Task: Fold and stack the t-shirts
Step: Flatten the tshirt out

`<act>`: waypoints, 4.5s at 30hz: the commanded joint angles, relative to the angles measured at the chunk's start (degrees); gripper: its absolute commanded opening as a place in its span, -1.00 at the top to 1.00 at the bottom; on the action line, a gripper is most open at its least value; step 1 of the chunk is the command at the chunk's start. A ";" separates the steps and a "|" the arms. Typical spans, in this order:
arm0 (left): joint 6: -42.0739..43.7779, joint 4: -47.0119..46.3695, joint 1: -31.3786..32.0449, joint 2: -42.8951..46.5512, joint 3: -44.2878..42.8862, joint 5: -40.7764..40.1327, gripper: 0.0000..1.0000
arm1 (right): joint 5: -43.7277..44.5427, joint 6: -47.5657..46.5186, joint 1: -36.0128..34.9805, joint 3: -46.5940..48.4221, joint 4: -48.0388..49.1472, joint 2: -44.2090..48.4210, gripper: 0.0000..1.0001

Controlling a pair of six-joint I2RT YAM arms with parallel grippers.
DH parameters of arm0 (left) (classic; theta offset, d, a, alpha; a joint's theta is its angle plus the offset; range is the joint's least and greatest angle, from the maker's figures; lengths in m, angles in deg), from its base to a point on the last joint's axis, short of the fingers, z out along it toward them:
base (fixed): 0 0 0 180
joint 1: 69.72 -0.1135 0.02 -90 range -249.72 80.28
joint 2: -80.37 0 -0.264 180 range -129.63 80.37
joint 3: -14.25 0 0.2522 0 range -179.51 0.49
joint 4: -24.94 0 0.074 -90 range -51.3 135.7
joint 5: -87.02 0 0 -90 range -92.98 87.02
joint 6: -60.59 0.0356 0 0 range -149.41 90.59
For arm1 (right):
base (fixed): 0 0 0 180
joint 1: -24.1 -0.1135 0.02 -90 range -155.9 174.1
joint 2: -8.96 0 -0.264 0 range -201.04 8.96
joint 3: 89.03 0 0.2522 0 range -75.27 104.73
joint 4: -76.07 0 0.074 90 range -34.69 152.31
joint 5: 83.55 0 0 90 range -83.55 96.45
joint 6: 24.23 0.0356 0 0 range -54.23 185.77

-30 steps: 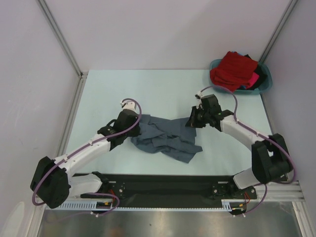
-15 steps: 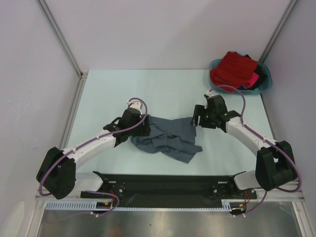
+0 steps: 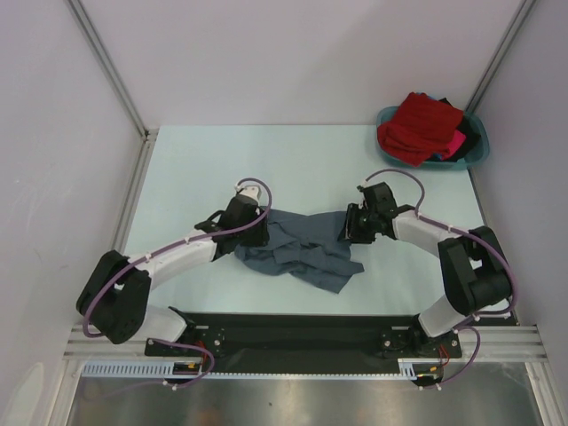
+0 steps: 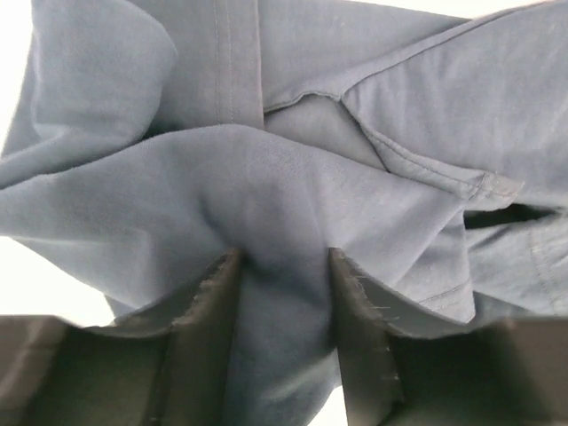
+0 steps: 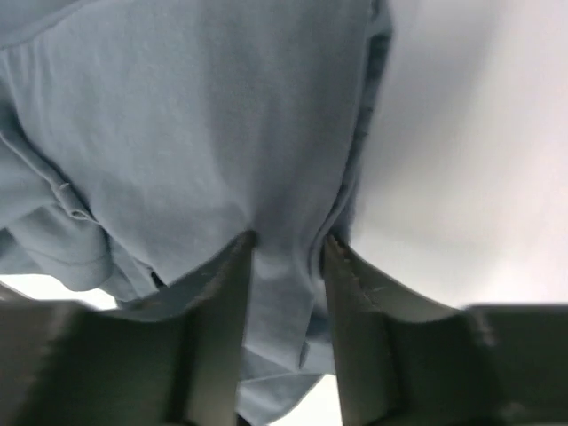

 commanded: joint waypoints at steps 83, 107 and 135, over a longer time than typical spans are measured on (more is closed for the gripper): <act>9.51 -4.98 -8.77 -33.83 -36.52 11.33 -0.93 | 6.53 -5.00 15.30 24.86 -1.41 -15.92 -0.09; 8.90 -5.86 -8.86 -37.43 -37.66 18.81 -0.93 | -2.78 -4.38 16.36 22.31 4.65 -22.09 0.67; 7.40 -6.38 -8.77 -37.78 -37.22 22.85 0.31 | -4.28 -6.93 16.27 19.84 0.79 -0.46 1.00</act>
